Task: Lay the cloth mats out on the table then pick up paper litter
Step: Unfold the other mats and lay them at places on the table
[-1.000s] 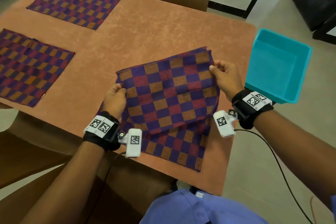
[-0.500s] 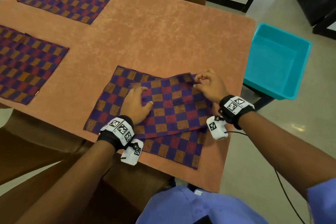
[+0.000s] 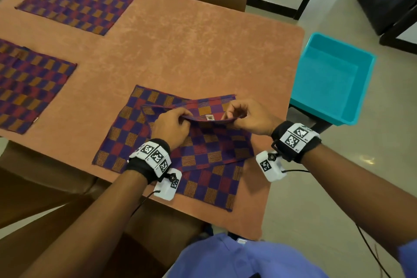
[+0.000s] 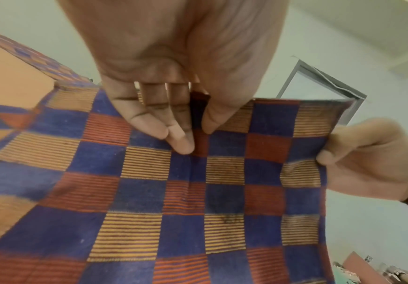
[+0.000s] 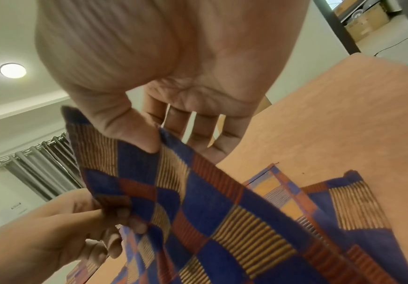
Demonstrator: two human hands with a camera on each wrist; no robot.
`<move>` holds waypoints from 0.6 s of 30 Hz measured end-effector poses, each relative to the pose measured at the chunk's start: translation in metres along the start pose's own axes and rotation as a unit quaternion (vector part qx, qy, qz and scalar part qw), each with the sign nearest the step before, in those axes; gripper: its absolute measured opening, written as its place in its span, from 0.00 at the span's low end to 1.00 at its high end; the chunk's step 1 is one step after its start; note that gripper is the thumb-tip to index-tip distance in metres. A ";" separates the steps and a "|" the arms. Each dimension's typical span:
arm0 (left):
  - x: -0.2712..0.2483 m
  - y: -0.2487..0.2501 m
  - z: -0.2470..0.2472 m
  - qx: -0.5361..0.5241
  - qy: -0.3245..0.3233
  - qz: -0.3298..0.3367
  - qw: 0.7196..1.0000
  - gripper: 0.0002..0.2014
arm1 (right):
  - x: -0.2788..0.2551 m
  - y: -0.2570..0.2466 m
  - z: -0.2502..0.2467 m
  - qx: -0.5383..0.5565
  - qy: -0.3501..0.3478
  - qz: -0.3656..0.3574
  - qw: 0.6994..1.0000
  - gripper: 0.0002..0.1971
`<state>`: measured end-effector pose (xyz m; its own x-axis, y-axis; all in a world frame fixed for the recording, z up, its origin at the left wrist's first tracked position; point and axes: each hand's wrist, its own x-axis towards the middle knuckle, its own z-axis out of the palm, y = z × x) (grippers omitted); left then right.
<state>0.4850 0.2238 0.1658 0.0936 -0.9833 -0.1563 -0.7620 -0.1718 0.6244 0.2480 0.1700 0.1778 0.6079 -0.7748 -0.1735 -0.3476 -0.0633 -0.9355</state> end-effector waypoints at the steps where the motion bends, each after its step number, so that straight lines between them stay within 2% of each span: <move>1: -0.002 0.002 -0.001 -0.005 0.003 0.002 1.000 0.12 | -0.002 0.001 -0.004 -0.002 -0.008 0.007 1.000 0.06; 4: -0.011 0.004 0.002 -0.008 -0.020 -0.007 1.000 0.19 | -0.006 0.011 -0.011 -0.022 -0.047 0.037 0.998 0.13; 6: -0.020 0.003 0.006 -0.013 -0.036 -0.029 0.999 0.21 | -0.008 0.021 -0.010 -0.073 -0.081 0.056 0.992 0.18; 8: -0.031 0.000 0.011 -0.033 -0.033 -0.056 0.997 0.21 | -0.011 0.029 -0.007 -0.125 -0.093 0.057 0.986 0.17; 12: -0.051 -0.004 0.023 -0.066 -0.029 -0.063 0.995 0.24 | -0.014 0.039 0.000 -0.134 -0.049 0.044 0.989 0.13; 15: -0.050 0.000 0.026 -0.071 0.003 -0.057 0.996 0.27 | -0.007 0.043 -0.001 -0.157 -0.005 0.029 0.987 0.09; 18: -0.036 0.011 0.027 -0.060 0.012 -0.052 0.997 0.32 | 0.001 0.042 -0.006 -0.147 0.062 -0.005 0.987 0.18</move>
<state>0.4560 0.2586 0.1582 0.1852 -0.9604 -0.2081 -0.6648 -0.2784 0.6932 0.2295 0.1626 0.1398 0.5271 -0.8428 -0.1089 -0.5450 -0.2369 -0.8043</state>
